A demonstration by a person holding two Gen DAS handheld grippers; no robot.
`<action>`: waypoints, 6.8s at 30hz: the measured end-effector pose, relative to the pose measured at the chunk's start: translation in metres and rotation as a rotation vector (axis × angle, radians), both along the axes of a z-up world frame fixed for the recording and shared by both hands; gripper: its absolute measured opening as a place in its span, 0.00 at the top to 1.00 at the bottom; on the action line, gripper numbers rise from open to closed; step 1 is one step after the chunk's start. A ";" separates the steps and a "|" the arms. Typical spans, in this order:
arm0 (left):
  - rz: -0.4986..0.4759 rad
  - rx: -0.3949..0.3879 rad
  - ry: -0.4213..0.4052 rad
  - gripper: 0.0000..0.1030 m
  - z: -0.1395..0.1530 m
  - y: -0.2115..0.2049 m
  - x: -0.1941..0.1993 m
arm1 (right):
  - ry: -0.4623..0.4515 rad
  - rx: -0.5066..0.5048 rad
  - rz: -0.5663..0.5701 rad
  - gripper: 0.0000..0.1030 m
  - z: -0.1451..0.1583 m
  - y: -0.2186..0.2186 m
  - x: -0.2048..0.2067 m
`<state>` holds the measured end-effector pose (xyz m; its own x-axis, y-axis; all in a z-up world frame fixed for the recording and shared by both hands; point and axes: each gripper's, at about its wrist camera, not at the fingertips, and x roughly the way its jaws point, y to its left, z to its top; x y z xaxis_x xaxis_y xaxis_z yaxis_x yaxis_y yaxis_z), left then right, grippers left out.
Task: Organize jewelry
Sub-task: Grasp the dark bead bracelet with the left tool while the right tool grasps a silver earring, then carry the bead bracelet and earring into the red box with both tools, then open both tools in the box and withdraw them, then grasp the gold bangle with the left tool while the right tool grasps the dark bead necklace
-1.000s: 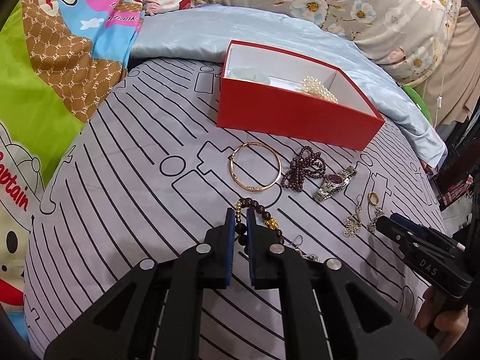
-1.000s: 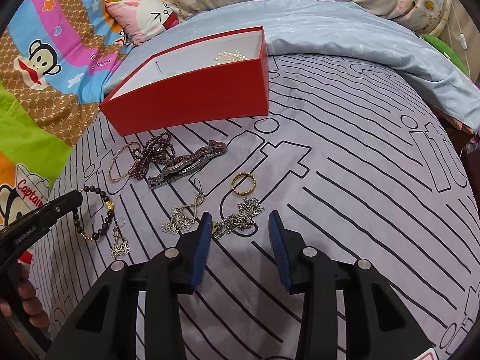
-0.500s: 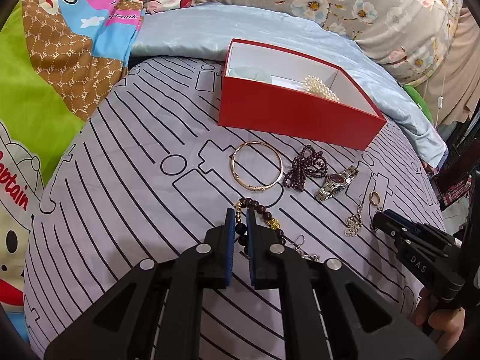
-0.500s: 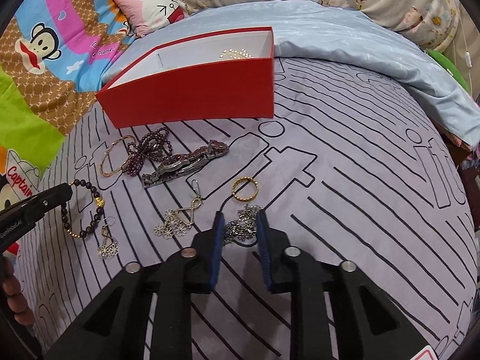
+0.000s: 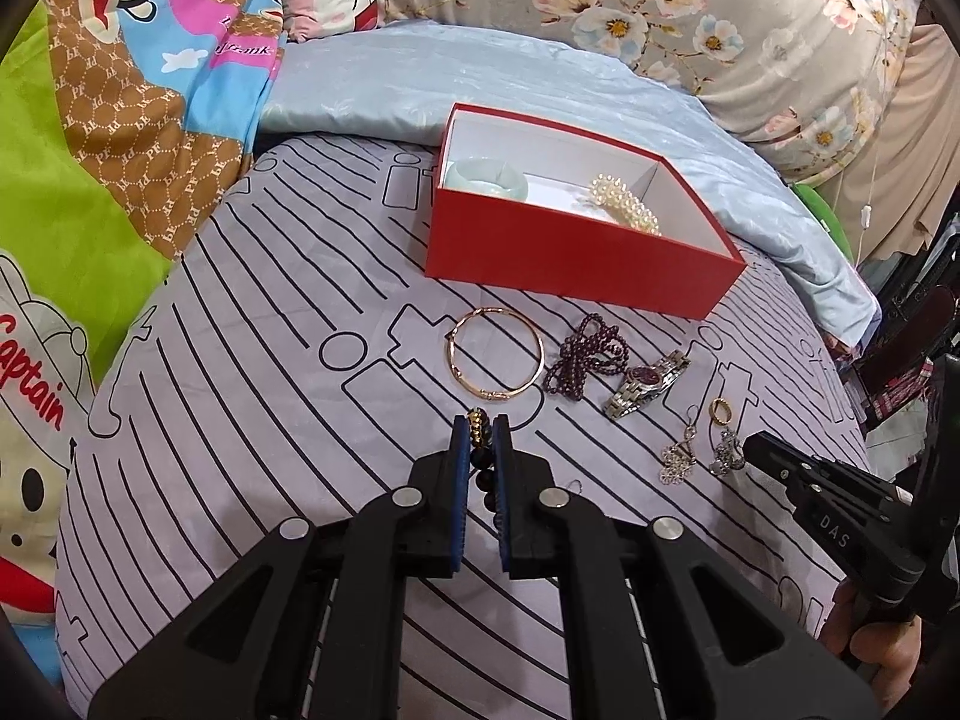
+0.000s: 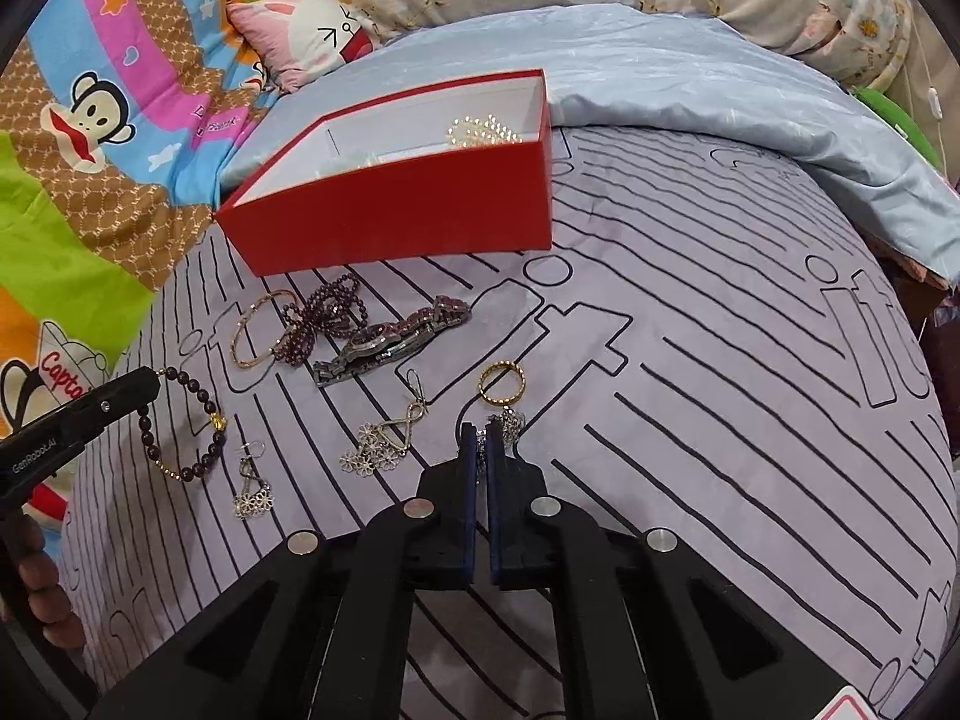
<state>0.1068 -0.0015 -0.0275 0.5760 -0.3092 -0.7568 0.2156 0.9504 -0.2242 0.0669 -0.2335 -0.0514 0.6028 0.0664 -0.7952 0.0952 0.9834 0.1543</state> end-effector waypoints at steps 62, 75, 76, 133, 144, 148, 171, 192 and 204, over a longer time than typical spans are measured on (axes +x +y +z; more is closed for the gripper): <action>-0.147 -0.075 -0.197 0.93 0.137 -0.060 0.141 | -0.404 -0.075 0.091 0.98 0.227 -0.011 0.128; -0.114 -0.021 -0.077 0.93 0.072 -0.067 0.173 | -0.284 -0.056 0.070 0.98 0.160 -0.018 0.160; -0.107 -0.014 -0.066 0.93 0.067 -0.067 0.175 | -0.275 -0.052 0.069 0.98 0.155 -0.019 0.161; 0.049 0.083 -0.054 0.47 0.023 -0.003 0.102 | -0.120 -0.067 0.024 0.63 0.059 -0.013 0.076; 0.044 0.115 0.035 0.48 -0.030 -0.009 0.068 | -0.051 -0.028 0.019 0.63 0.029 -0.006 0.020; 0.044 0.138 0.036 0.49 -0.041 -0.014 0.069 | -0.030 -0.008 0.021 0.63 0.020 -0.004 0.010; -0.007 0.138 0.007 0.99 -0.045 -0.027 0.066 | -0.008 0.018 0.011 0.63 0.007 -0.003 0.006; 0.026 0.079 -0.007 0.98 -0.016 0.003 0.047 | 0.016 0.092 0.189 0.63 -0.002 0.063 0.069; 0.034 0.077 -0.012 0.98 -0.013 0.015 0.048 | 0.032 0.098 0.169 0.63 -0.013 0.071 0.099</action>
<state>0.1544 0.0130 -0.0405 0.5940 -0.2308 -0.7706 0.1853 0.9715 -0.1482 0.1661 -0.1626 -0.0647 0.5513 0.2427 -0.7982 -0.0637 0.9662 0.2498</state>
